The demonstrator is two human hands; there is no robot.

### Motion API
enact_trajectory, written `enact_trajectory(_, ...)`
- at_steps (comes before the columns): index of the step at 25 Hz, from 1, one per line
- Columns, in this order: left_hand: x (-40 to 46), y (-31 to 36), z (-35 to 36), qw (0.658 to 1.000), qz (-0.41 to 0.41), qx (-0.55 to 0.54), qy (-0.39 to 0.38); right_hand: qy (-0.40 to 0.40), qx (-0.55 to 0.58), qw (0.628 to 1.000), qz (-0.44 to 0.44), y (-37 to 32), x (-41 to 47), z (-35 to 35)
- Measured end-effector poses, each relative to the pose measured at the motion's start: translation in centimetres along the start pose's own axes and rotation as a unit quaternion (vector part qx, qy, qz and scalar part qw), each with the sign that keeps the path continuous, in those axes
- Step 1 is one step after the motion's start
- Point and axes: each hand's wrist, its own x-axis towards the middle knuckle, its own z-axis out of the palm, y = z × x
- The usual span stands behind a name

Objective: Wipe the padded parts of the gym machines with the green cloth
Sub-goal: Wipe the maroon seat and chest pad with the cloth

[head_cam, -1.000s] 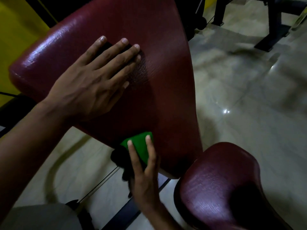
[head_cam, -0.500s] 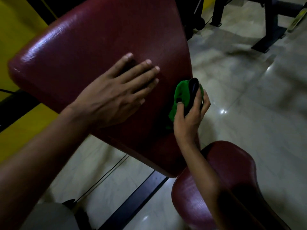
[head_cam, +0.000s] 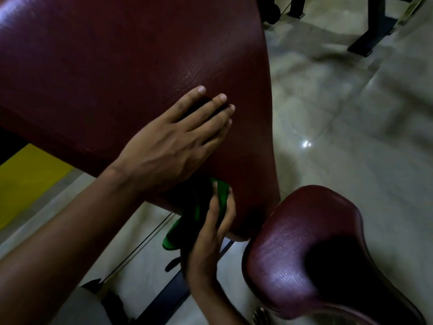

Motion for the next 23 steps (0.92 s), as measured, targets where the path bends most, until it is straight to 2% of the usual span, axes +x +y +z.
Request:
enact_trajectory(2, 0.0, -0.1, -0.1, 1.000, -0.004, -0.001, 0.003, 0.034, 0.011, 0.999, -0.003, 0.3, 2.1, -0.3)
enact_trajectory(5, 0.0, 0.2, -0.1, 1.000, -0.008, -0.011, 0.000, 0.108, 0.014, 0.992, 0.064, 2.0, 9.1, -1.4)
enact_trajectory(10, 0.5, 0.8, 0.0, 0.999, -0.035, -0.016, 0.015, 0.099, 0.010, 0.992, 0.073, 3.5, 16.7, -4.0)
enact_trajectory(13, 1.5, 1.7, 0.6, 0.999, -0.042, -0.026, 0.010, 0.095, -0.012, 0.993, 0.072, 3.7, 15.5, -3.4)
enact_trajectory(17, 2.8, 3.3, 1.9, 0.999, -0.029, -0.027, -0.005, 0.036, -0.052, 0.996, 0.066, 4.1, 4.7, -2.0)
enact_trajectory(19, 2.6, 3.9, 2.5, 0.999, -0.022, -0.029, -0.009, 0.096, -0.104, 0.989, 0.033, 0.9, 4.0, 1.6)
enact_trajectory(20, 2.4, 4.1, 2.7, 0.999, -0.017, -0.030, -0.012, 0.069, -0.086, 0.994, -0.008, 0.1, 4.9, 2.9)
enact_trajectory(21, 2.2, 4.1, 2.8, 0.999, -0.014, -0.031, -0.013, 0.067, -0.059, 0.996, -0.006, -1.0, 6.1, 3.2)
enact_trajectory(23, 2.2, 4.2, 2.8, 0.999, -0.012, -0.036, -0.010, 0.107, -0.093, 0.989, 0.043, -1.0, 7.1, 3.2)
